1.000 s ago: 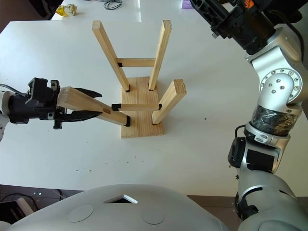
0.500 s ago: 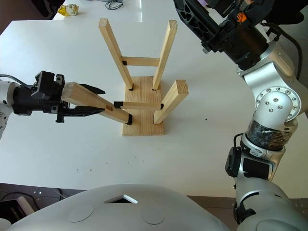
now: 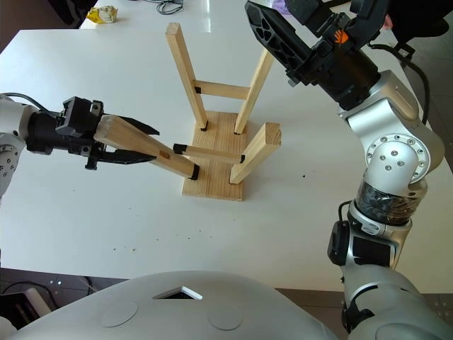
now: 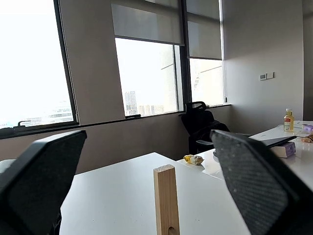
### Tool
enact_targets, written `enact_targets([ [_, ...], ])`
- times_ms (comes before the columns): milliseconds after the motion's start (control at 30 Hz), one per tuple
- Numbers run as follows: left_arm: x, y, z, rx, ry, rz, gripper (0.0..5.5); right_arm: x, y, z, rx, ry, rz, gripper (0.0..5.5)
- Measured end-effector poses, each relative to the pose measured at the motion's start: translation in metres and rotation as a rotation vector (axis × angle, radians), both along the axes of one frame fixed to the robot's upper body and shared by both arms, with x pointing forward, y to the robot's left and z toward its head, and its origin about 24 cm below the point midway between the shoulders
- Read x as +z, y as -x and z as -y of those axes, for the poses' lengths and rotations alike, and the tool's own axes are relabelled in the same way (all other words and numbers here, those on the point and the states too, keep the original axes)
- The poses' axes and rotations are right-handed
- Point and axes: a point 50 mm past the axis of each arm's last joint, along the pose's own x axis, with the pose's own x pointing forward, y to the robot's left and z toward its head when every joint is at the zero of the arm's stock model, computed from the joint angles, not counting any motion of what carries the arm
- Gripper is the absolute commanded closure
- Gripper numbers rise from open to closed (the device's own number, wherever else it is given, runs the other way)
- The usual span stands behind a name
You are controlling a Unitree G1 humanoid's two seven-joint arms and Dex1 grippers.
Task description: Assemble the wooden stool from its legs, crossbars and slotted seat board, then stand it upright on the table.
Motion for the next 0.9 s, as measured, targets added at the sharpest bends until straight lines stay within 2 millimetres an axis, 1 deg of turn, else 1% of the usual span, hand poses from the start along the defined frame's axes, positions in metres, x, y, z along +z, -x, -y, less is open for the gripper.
enact_targets([
  [267, 0.007, -0.010, 0.010, -0.059, -0.050, 0.024, 3.45, -0.005, 0.005, -0.005, -0.005, -0.030, -0.017, 0.82],
  [367, 0.008, -0.011, 0.011, -0.063, -0.061, 0.021, 3.46, -0.009, 0.008, -0.004, -0.020, -0.034, -0.028, 0.82],
  [467, 0.008, -0.007, 0.007, -0.049, -0.077, 0.017, 3.46, -0.010, 0.010, -0.004, -0.031, -0.036, -0.031, 0.82],
  [633, 0.010, 0.008, 0.002, -0.055, -0.097, 0.001, 3.46, -0.013, 0.013, -0.004, -0.055, -0.048, -0.048, 0.82],
  [800, 0.014, 0.013, 0.003, -0.067, -0.118, -0.014, 3.46, -0.018, 0.018, -0.005, -0.080, -0.069, -0.066, 0.82],
  [900, 0.015, 0.012, 0.007, -0.076, -0.131, -0.014, 3.46, -0.018, 0.018, -0.006, -0.089, -0.074, -0.072, 0.82],
])
